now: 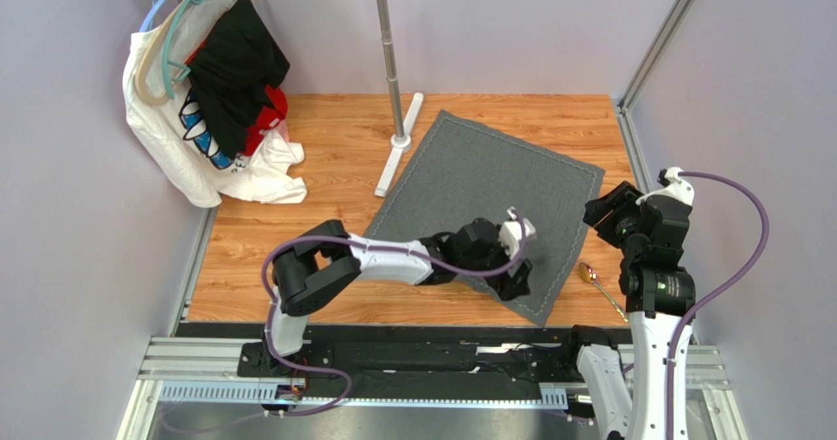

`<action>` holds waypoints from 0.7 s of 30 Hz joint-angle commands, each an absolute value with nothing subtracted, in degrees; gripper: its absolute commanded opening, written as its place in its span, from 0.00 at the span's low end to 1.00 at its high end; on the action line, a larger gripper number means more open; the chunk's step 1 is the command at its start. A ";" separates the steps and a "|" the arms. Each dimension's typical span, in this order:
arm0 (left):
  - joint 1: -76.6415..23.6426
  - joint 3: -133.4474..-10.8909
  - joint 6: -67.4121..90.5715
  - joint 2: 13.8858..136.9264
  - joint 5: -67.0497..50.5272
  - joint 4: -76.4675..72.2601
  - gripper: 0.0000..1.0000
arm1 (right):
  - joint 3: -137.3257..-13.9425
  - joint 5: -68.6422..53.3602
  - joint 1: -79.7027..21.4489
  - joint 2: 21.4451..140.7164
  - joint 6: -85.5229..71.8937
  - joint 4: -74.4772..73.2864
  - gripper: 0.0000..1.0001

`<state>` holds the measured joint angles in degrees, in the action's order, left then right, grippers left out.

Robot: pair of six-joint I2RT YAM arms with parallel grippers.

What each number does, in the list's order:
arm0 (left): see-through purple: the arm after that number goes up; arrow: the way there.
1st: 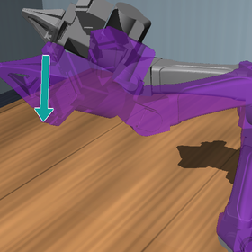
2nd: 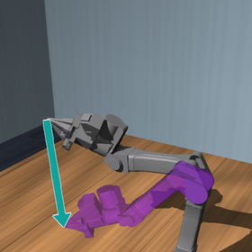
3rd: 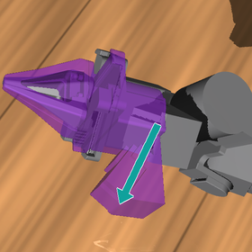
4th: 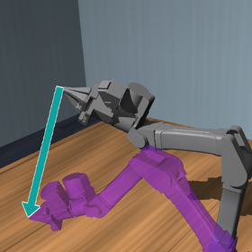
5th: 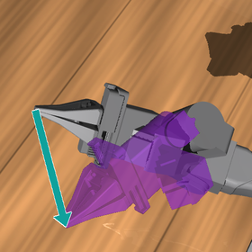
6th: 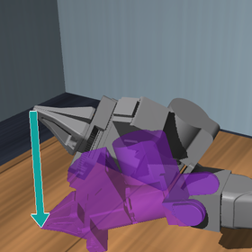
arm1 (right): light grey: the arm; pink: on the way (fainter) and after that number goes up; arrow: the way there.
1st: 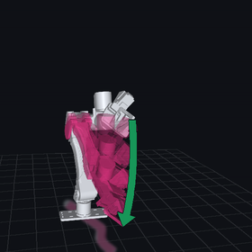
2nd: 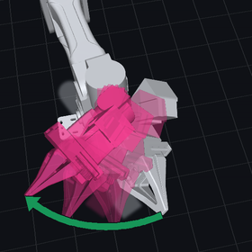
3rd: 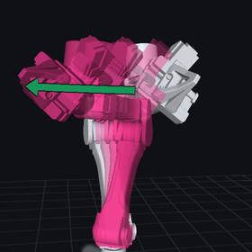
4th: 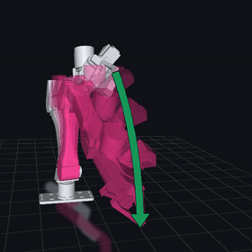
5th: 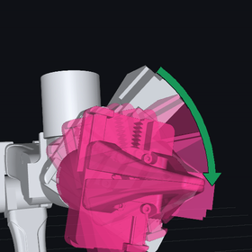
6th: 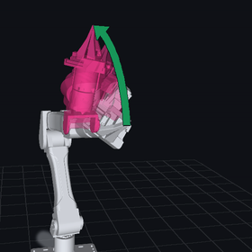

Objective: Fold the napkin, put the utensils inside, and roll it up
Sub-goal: Fold the napkin

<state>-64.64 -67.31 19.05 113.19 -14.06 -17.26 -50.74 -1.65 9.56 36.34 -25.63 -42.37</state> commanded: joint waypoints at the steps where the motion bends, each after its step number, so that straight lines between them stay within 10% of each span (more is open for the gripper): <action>1: -71.18 -65.57 9.59 107.67 -8.28 -18.19 0.87 | -52.82 -2.11 9.76 34.81 -25.31 -43.24 0.56; 10: -76.20 -70.57 8.70 113.99 -3.78 -15.64 0.64 | -54.23 -4.13 9.76 32.87 -26.19 -44.56 0.56; 21: -78.84 -75.23 8.35 118.47 -2.99 -17.14 0.61 | -55.19 -3.69 9.76 32.08 -26.80 -45.53 0.56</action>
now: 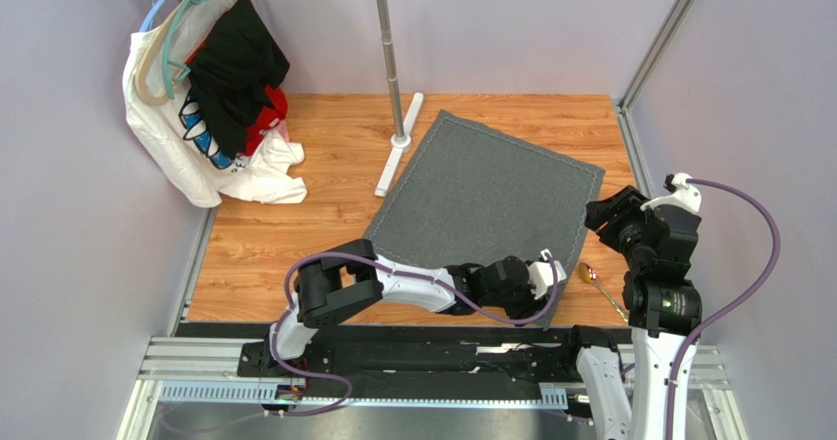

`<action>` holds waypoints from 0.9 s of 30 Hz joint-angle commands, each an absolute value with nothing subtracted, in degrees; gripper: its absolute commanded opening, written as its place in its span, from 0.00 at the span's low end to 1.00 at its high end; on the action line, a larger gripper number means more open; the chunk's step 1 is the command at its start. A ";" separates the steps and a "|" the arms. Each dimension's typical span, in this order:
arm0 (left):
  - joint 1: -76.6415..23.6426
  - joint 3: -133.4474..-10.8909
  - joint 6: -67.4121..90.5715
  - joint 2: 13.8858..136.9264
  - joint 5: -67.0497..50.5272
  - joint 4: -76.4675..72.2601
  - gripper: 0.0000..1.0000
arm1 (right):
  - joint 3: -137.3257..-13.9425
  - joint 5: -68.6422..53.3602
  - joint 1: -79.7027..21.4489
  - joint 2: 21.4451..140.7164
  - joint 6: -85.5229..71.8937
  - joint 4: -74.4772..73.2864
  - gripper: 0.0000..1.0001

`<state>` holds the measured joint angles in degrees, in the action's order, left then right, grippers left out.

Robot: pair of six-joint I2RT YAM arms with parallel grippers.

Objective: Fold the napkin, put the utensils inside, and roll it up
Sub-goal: Fold the napkin

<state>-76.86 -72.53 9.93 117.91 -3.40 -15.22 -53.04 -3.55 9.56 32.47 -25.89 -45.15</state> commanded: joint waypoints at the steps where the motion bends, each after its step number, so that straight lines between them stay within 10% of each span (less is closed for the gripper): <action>1: -79.10 -75.50 8.09 118.65 -2.90 -17.23 0.61 | -55.11 -3.43 9.76 31.99 -27.15 -45.61 0.56; 27: -82.62 -85.34 8.70 127.53 4.74 -6.77 0.53 | -57.13 -3.34 9.76 30.59 -26.89 -47.02 0.57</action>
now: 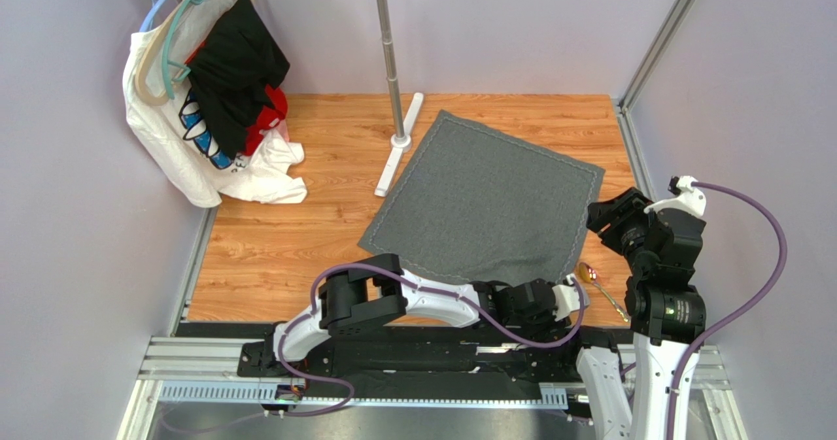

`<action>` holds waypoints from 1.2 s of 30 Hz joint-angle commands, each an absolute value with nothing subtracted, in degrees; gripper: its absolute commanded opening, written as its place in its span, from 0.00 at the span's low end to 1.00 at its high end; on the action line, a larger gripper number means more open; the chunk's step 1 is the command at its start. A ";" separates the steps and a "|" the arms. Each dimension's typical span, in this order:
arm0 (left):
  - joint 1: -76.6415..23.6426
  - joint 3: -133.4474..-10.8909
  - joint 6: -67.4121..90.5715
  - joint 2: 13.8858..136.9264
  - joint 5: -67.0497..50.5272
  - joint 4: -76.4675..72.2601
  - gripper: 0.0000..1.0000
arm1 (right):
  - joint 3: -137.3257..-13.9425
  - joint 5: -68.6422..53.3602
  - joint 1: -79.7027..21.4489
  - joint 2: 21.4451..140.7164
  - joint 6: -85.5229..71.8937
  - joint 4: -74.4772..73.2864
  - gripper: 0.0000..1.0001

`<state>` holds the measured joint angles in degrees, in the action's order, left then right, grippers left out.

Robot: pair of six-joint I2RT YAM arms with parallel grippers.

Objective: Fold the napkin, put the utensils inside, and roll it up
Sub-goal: Fold the napkin

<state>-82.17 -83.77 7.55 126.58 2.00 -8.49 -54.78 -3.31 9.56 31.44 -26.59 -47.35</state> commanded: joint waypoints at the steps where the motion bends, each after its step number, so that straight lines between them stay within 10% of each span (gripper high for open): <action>1: -82.70 -85.25 8.88 127.62 5.44 -6.68 0.52 | -57.22 -3.25 9.76 30.50 -26.89 -47.02 0.57; 11: -83.14 -85.78 11.60 128.67 10.28 -3.78 0.40 | -57.30 -3.25 9.76 30.15 -27.07 -47.02 0.58; 18: -83.14 -88.69 11.69 130.61 9.41 0.54 0.00 | -57.66 -3.25 9.76 30.06 -27.25 -47.11 0.58; 36: -84.02 -83.67 14.67 117.60 -2.46 2.19 0.00 | -57.57 -2.55 9.67 30.15 -27.16 -47.11 0.58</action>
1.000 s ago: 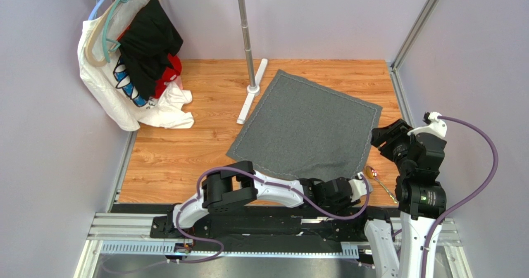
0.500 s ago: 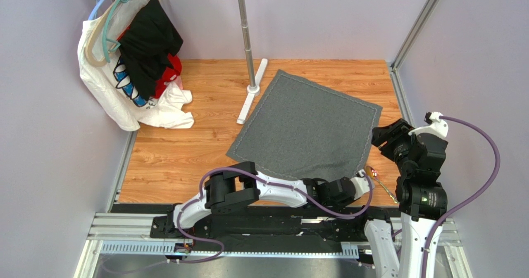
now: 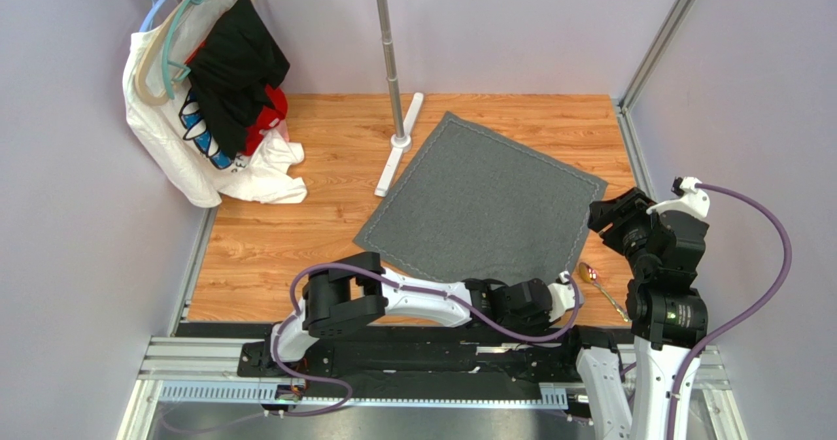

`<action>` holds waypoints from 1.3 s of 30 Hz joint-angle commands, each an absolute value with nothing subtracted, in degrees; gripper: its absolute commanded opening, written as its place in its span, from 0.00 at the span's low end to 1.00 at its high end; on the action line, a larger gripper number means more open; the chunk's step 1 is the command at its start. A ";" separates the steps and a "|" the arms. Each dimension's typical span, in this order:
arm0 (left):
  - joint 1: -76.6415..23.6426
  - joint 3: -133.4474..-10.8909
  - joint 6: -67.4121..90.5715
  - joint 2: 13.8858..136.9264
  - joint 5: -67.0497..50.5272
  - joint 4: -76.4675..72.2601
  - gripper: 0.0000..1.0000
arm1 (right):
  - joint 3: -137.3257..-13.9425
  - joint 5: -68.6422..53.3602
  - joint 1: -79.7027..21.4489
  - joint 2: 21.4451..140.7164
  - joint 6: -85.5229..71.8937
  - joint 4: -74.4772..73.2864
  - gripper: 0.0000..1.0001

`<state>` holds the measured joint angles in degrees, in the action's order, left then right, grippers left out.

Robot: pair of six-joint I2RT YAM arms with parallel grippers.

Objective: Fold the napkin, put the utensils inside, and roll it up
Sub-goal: Fold the napkin

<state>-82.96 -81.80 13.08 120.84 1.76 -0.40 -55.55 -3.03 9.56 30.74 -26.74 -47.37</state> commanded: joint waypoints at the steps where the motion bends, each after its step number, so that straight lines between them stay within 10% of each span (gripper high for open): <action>1: -84.02 -84.11 14.85 117.16 -3.68 2.55 0.00 | -57.83 -2.64 9.75 30.15 -27.07 -47.37 0.58; 20: -68.84 -85.78 4.76 109.86 -1.23 13.80 0.00 | -60.29 -3.07 9.76 30.67 -27.24 -48.17 0.58; 39: -47.65 -120.05 -13.44 131.66 -5.97 26.90 0.00 | -57.22 -4.57 9.76 34.36 -27.69 -40.52 0.58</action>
<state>-51.40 -114.13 -8.47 131.02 -3.31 25.12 -57.41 -3.66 9.56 34.15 -27.22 -45.10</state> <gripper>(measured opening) 0.015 0.582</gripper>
